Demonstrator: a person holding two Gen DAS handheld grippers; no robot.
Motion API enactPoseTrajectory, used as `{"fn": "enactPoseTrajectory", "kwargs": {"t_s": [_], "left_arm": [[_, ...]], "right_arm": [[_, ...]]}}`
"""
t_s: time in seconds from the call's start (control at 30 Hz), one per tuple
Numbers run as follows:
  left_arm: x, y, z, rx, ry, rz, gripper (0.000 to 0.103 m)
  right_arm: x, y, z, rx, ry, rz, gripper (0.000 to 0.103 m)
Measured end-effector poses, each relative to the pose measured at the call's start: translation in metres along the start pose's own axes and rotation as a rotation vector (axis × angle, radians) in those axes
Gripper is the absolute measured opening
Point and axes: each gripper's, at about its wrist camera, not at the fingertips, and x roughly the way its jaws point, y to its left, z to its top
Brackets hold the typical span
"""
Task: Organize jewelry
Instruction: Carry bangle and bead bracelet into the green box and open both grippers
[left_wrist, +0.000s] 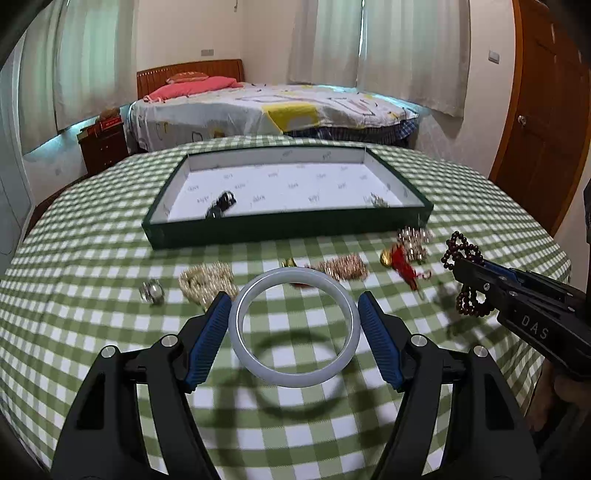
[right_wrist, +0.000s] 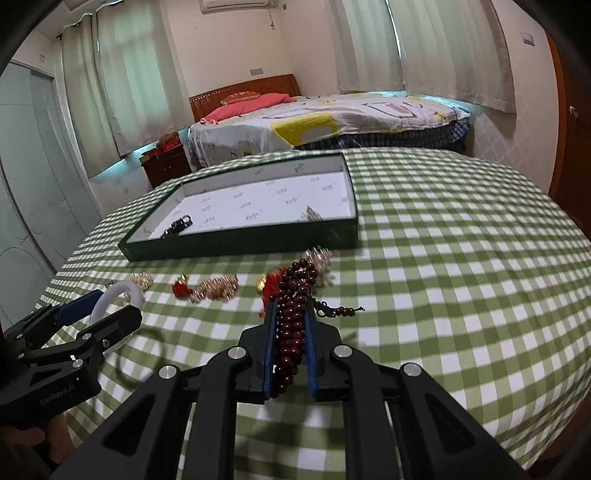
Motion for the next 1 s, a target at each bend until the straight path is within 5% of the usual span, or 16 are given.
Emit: {"fn": "enactPoseTrajectory", "kwargs": {"t_s": [0.8, 1.0], "left_arm": [[0.036, 0.033, 0.124, -0.051, -0.184, 0.012, 0.069], [0.082, 0.039, 0.124, -0.066, -0.096, 0.02, 0.069]], "right_arm": [[0.033, 0.033, 0.121, -0.097, -0.181, 0.057, 0.014], [0.073, 0.029, 0.121, -0.086, -0.104, 0.071, 0.014]]}}
